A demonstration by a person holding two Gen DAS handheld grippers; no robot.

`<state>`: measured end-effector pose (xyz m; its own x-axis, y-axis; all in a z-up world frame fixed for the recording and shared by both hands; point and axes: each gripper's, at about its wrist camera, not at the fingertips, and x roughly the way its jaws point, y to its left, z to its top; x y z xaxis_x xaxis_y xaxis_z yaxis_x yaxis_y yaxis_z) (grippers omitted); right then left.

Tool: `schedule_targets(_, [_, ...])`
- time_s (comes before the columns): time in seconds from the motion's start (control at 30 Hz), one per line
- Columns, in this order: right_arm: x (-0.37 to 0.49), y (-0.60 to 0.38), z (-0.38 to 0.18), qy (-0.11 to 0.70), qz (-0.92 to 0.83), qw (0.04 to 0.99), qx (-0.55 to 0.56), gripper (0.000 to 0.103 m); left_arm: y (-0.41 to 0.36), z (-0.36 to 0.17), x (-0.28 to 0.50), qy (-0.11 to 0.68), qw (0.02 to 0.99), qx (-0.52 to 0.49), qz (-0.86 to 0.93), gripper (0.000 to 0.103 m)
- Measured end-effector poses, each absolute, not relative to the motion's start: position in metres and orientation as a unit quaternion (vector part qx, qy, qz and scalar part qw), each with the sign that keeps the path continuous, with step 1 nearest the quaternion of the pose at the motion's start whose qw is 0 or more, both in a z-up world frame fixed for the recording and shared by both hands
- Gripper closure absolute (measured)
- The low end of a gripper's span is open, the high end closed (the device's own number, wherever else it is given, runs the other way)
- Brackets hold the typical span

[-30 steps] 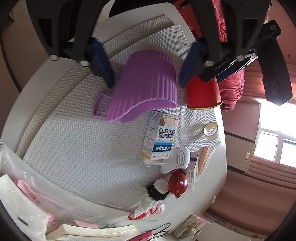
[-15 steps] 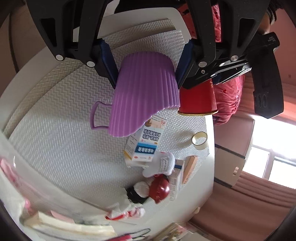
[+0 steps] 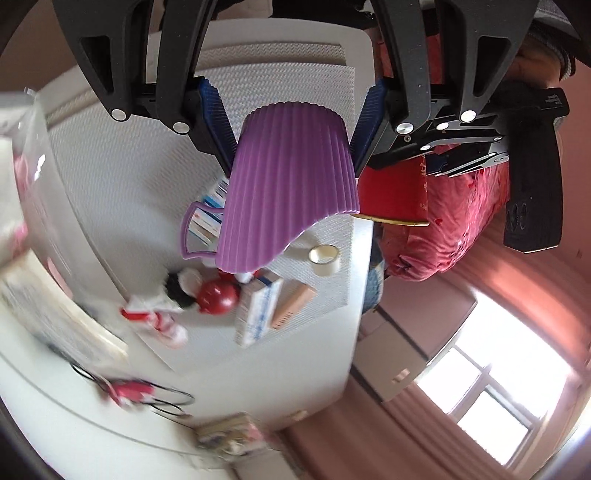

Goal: Collect trash
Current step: 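Grasp the red paper cup with the left tool while the right tool grasps the purple cup holder, then carry both cups over the orange bin and open both tools to drop them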

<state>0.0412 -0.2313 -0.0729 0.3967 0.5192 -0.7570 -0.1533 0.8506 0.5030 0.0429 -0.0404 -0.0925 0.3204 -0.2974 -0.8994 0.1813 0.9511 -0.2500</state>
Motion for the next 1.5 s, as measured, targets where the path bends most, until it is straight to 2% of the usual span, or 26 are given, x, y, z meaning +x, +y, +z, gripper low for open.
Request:
schedule_targets(0.23, [0.059,-0.188,-0.056,0.499,0.292,0.808,0.115,0.043,0.003,-0.083,0.017,0.541,0.831,-0.107,-0.071,0.044])
schedule_targets(0.53, [0.057,-0.052,-0.058,0.510,0.433,0.743,-0.003,0.043,0.099,-0.093,-0.039,0.545,0.822,-0.153,0.065,0.044])
schedule_targets(0.83, [0.025,0.107,-0.090,0.459,0.563,0.666,-0.168,0.043,0.196,-0.146,-0.070,0.598,0.791,-0.094,0.088,0.044])
schedule_targets(1.03, [0.031,0.197,-0.169,0.501,0.559,0.623,-0.221,0.043,0.257,-0.215,-0.072,0.623,0.775,-0.094,0.053,0.043])
schedule_targets(1.27, [0.029,0.271,-0.302,0.555,0.526,0.565,-0.310,0.043,0.309,-0.314,-0.068,0.653,0.749,-0.110,0.021,0.043])
schedule_targets(1.5, [0.031,0.308,-0.420,0.603,0.509,0.524,-0.320,0.043,0.340,-0.397,-0.051,0.671,0.722,-0.169,0.016,0.043])
